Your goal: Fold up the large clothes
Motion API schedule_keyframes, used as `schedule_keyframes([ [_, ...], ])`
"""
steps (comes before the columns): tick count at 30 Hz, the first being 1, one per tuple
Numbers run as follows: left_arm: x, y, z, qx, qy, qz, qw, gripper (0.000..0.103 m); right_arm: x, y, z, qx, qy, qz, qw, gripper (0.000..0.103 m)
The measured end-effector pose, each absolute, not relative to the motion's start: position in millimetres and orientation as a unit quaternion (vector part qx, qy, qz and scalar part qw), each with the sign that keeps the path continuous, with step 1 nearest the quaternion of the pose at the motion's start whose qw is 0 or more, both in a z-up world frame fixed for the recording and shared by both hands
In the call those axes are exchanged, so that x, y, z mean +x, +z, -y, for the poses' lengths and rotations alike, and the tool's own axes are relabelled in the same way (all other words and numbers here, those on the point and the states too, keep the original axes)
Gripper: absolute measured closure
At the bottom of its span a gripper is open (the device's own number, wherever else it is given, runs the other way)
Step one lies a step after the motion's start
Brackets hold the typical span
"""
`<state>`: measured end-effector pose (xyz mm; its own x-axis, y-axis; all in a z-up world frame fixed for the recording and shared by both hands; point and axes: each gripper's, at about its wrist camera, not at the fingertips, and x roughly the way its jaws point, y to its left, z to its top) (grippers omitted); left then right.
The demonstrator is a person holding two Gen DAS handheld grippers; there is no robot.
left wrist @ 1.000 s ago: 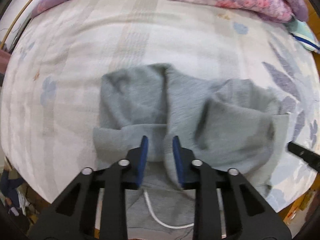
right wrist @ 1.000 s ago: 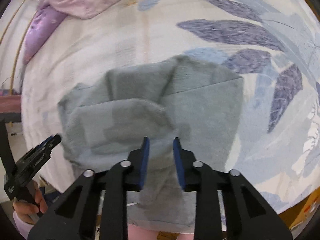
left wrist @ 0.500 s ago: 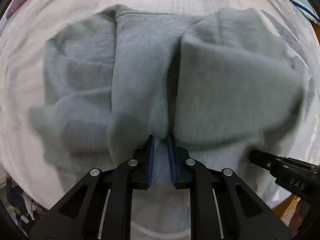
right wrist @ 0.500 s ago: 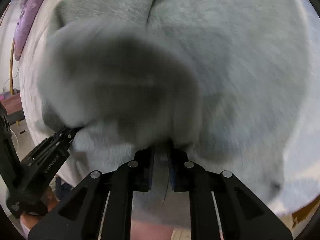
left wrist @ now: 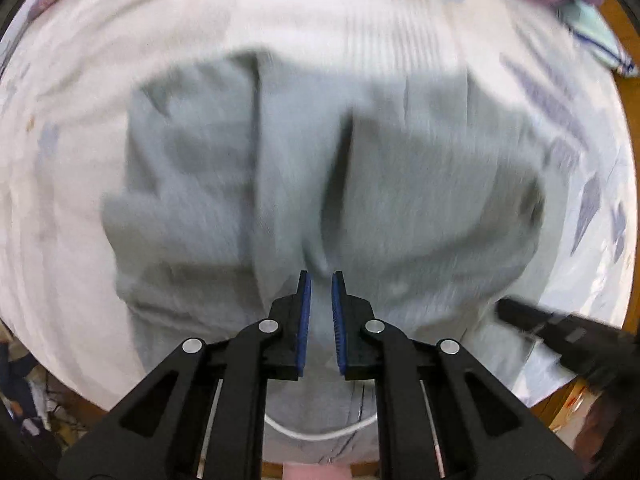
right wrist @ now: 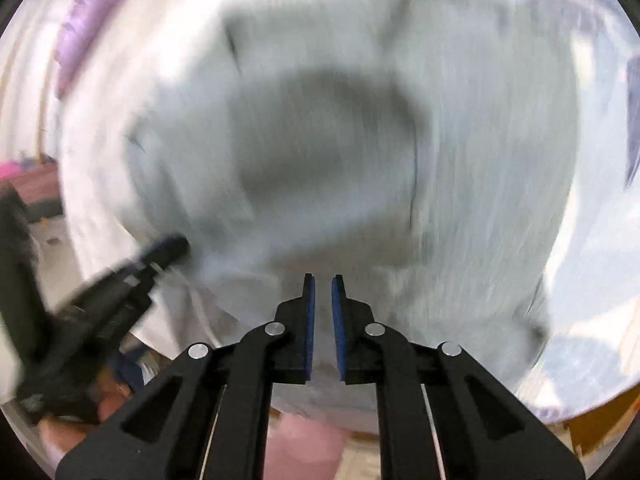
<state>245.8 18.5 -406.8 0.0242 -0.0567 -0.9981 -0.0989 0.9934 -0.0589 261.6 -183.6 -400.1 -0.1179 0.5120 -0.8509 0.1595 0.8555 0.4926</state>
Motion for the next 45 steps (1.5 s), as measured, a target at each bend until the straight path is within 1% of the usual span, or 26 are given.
schedule_keyframes([
  [2, 262, -405, -31, -0.069, 0.023, -0.684, 0.726, 0.091, 287, -398, 199, 0.266, 0.135, -0.709, 0.64, 0.088],
  [4, 284, -411, -45, -0.077, 0.041, -0.681, 0.727, 0.09, 308, -404, 211, 0.265, 0.112, -0.699, 0.655, 0.087],
  [5, 293, -417, -51, -0.08, 0.046, -0.68, 0.727, 0.087, 318, -412, 214, 0.274, 0.103, -0.696, 0.655, 0.086],
  [6, 301, -424, -57, -0.089, 0.044, -0.68, 0.726, 0.075, 327, -427, 217, 0.296, 0.095, -0.697, 0.646, 0.085],
  [7, 311, -435, -64, -0.107, 0.044, -0.685, 0.72, 0.069, 332, -438, 218, 0.309, 0.09, -0.703, 0.634, 0.084],
  [10, 327, -463, -78, -0.168, 0.036, -0.696, 0.697, 0.064, 340, -465, 216, 0.36, 0.108, -0.705, 0.602, 0.083],
  [11, 330, -473, -81, -0.185, 0.027, -0.7, 0.689, 0.065, 342, -467, 218, 0.364, 0.113, -0.701, 0.603, 0.081],
  [12, 332, -480, -83, -0.202, 0.022, -0.7, 0.685, 0.071, 343, -471, 213, 0.358, 0.115, -0.699, 0.609, 0.078],
  [13, 331, -484, -85, -0.216, 0.017, -0.698, 0.683, 0.096, 339, -472, 216, 0.356, 0.094, -0.701, 0.611, 0.09],
  [14, 330, -488, -91, -0.242, 0.017, -0.7, 0.672, 0.098, 346, -473, 212, 0.365, 0.081, -0.7, 0.608, 0.099],
  [16, 326, -477, -106, -0.273, 0.024, -0.685, 0.675, 0.1, 342, -455, 215, 0.347, 0.08, -0.69, 0.63, 0.1],
  [18, 330, -451, -112, -0.256, 0.02, -0.657, 0.709, 0.1, 340, -432, 226, 0.307, 0.075, -0.678, 0.664, 0.1],
  [21, 351, -441, -105, -0.209, 0.014, -0.651, 0.73, 0.099, 343, -430, 242, 0.292, 0.061, -0.683, 0.667, 0.1],
  [24, 372, -443, -85, -0.139, 0.011, -0.653, 0.744, 0.099, 355, -435, 236, 0.242, 0.052, -0.679, 0.691, 0.1],
  [27, 382, -469, -78, -0.058, 0.014, -0.666, 0.743, 0.099, 358, -472, 231, 0.2, 0.045, -0.698, 0.686, 0.099],
  [29, 381, -486, -70, -0.021, 0.014, -0.668, 0.744, 0.099, 359, -474, 231, 0.189, 0.051, -0.696, 0.69, 0.1],
  [30, 380, -483, -66, -0.006, 0.013, -0.667, 0.745, 0.098, 358, -469, 233, 0.188, 0.054, -0.699, 0.688, 0.098],
  [31, 377, -476, -63, 0.01, 0.015, -0.669, 0.743, 0.095, 355, -462, 234, 0.186, 0.057, -0.705, 0.682, 0.091],
  [32, 373, -466, -64, 0.012, 0.021, -0.669, 0.743, 0.095, 354, -454, 233, 0.186, 0.054, -0.708, 0.679, 0.082],
  [36, 353, -414, -73, -0.001, 0.044, -0.637, 0.769, 0.094, 342, -402, 231, 0.166, 0.074, -0.674, 0.716, 0.082],
  [38, 354, -402, -72, -0.047, 0.024, -0.628, 0.777, 0.094, 347, -382, 217, 0.188, 0.118, -0.634, 0.741, 0.083],
  [39, 359, -404, -71, -0.094, 0.004, -0.628, 0.773, 0.095, 353, -381, 204, 0.192, 0.142, -0.621, 0.747, 0.085],
  [41, 378, -431, -62, -0.186, -0.031, -0.634, 0.75, 0.099, 367, -414, 170, 0.169, 0.153, -0.647, 0.728, 0.091],
  [43, 383, -481, -46, -0.161, 0.002, -0.691, 0.705, 0.103, 361, -462, 156, 0.189, 0.141, -0.711, 0.663, 0.095],
  [44, 374, -497, -40, -0.155, 0.01, -0.713, 0.683, 0.103, 351, -467, 155, 0.193, 0.136, -0.718, 0.655, 0.095],
  [45, 358, -500, -40, -0.164, 0.01, -0.705, 0.69, 0.103, 343, -460, 152, 0.176, 0.139, -0.708, 0.669, 0.096],
])
